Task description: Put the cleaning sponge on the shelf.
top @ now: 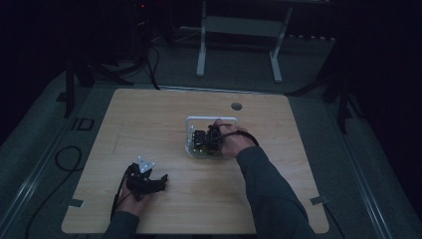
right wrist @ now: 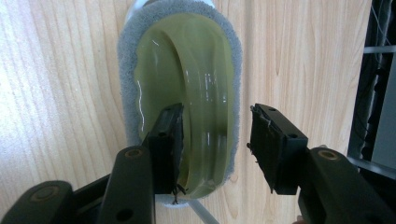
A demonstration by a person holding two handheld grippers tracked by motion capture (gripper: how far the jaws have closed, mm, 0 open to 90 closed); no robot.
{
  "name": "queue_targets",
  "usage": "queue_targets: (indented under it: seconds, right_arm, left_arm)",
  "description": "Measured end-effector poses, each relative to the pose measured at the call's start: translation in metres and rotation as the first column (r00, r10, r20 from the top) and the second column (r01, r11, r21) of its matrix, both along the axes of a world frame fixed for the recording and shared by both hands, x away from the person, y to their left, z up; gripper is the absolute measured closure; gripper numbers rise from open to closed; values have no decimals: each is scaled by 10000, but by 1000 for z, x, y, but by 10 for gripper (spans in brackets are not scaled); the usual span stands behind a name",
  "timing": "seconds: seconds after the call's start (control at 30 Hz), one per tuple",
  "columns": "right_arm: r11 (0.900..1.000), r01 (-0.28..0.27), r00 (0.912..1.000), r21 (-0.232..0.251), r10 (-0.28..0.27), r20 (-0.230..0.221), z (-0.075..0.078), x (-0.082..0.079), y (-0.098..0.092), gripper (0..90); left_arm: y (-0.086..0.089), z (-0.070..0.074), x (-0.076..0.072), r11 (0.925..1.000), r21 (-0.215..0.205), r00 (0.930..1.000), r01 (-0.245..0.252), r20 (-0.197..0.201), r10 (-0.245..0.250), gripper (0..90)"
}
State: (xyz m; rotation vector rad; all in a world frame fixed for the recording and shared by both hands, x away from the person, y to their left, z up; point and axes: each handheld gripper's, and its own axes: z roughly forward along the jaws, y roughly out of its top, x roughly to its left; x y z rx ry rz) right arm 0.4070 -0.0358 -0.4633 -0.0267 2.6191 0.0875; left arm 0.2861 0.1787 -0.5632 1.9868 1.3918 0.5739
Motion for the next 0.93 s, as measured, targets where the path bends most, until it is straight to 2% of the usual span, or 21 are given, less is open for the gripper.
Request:
queue_targets:
  seconds: [0.27,0.37,0.47,0.7,0.8,0.93]
  right_arm:
    - [9996,-200,9998,208,199,64,8,-8,-3,513]
    - [9988,-226,9997,424,224,52,13,-12,-4,513]
    - [9963,-191,9998,836,200,-95,18,-15,-6,520]
    - [9785,456,9961,2011,-295,-826,28,-21,-14,538]
    - [9715,572,9940,2301,-338,-1042,30,-24,-17,537]
    - [9672,728,9923,2435,-457,-1152,30,-28,-21,537]
  left_arm:
    - [0,0,0,10000,-4,10000,1,4,-1,152]
    - [0,0,0,10000,-6,10000,-5,8,5,152]
    - [0,0,0,10000,-1,10000,-3,5,3,152]
    - [0,0,0,10000,-10,10000,-11,16,11,152]
    - [0,0,0,10000,-8,10000,-6,12,6,152]
    - [0,0,0,10000,-9,10000,-2,11,2,152]
